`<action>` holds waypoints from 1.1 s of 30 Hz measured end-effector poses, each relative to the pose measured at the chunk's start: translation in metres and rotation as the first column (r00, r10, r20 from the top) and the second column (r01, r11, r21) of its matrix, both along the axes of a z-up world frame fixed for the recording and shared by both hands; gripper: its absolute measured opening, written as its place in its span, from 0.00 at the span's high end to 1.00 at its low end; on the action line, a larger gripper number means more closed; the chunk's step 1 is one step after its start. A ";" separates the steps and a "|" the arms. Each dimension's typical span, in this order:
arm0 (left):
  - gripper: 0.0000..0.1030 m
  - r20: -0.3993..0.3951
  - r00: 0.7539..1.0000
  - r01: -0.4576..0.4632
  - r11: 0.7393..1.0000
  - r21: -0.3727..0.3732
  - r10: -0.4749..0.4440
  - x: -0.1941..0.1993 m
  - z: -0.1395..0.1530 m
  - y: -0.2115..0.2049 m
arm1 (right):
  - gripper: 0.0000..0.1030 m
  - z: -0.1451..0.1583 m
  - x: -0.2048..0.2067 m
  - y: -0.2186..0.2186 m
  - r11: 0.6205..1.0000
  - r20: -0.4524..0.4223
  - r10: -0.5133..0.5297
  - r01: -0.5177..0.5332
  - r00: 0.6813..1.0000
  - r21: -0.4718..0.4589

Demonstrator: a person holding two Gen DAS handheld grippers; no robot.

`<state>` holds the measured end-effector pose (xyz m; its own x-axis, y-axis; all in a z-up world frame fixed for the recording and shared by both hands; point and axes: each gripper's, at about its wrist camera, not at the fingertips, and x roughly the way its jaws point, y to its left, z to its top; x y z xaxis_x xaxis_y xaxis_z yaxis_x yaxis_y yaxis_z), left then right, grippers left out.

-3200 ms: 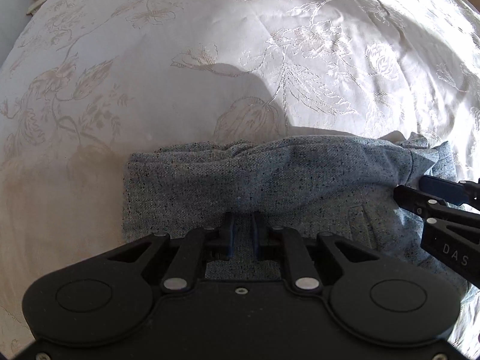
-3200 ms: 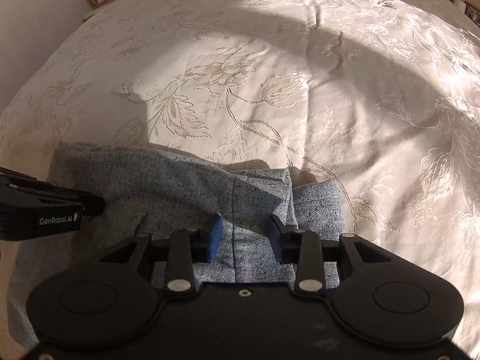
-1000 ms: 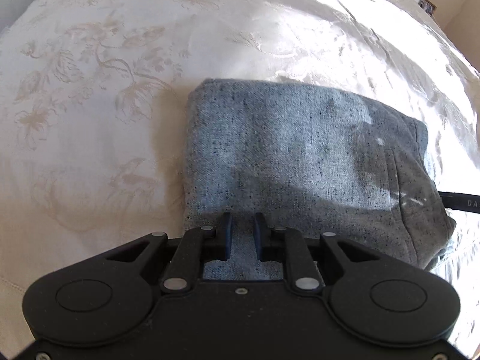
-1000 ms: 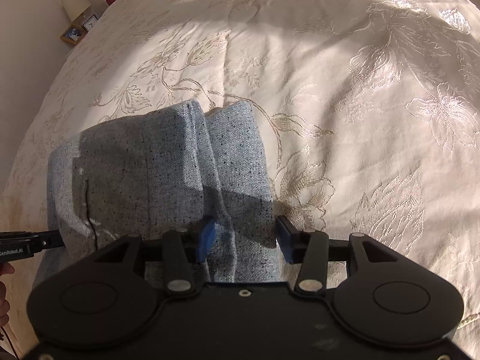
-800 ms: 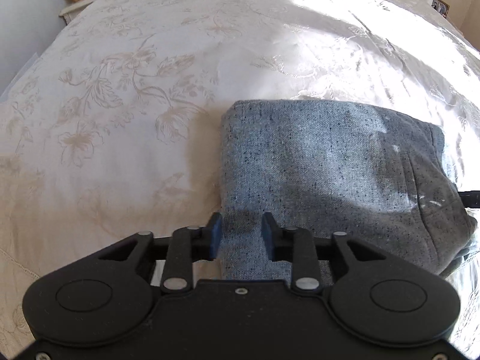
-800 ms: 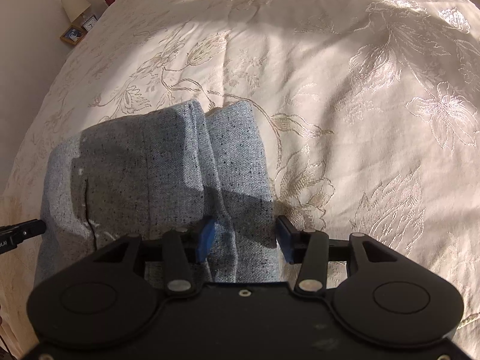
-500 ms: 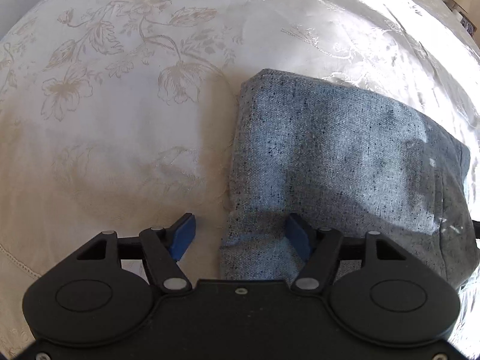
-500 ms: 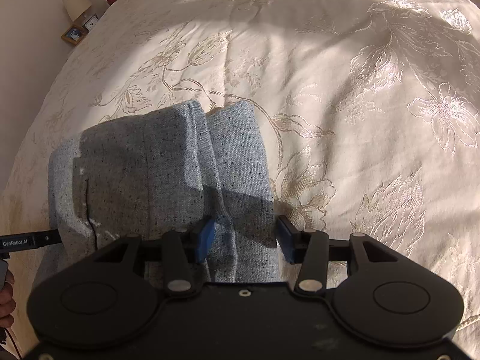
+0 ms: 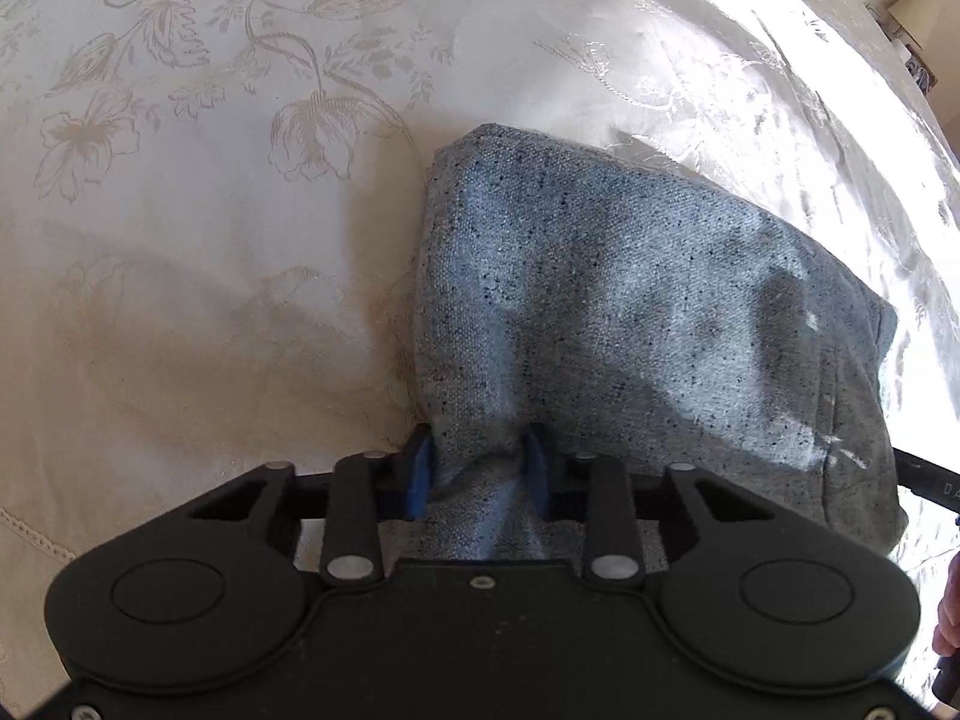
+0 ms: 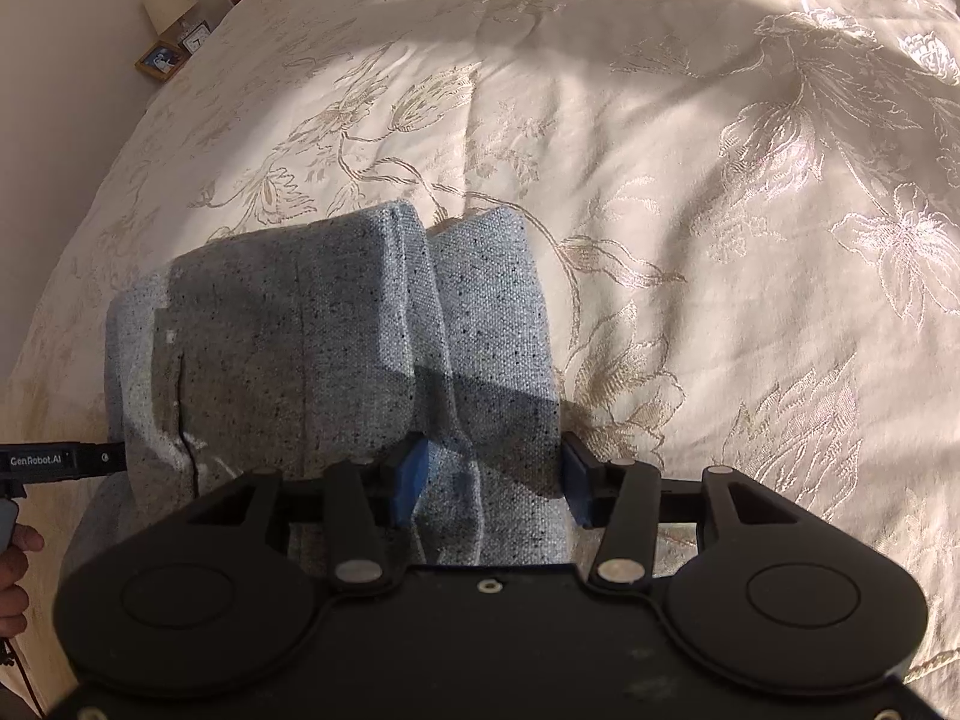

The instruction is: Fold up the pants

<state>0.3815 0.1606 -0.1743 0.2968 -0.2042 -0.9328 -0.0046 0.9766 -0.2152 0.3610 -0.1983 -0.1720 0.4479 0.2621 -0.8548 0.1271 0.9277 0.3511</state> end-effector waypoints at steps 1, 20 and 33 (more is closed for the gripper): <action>0.80 0.011 1.000 0.000 1.000 0.019 -0.001 -0.002 0.004 -0.002 | 0.75 0.002 0.001 0.001 1.000 0.003 0.004 -0.004 1.000 0.008; 0.90 0.157 0.988 -0.022 0.986 0.165 -0.004 -0.076 0.115 -0.006 | 0.87 0.119 -0.051 0.044 0.998 0.125 0.032 -0.037 0.992 0.043; 0.90 0.196 0.980 -0.013 0.969 0.246 -0.036 -0.129 0.139 0.111 | 0.88 0.142 -0.126 0.171 0.986 0.105 0.086 -0.100 0.991 0.136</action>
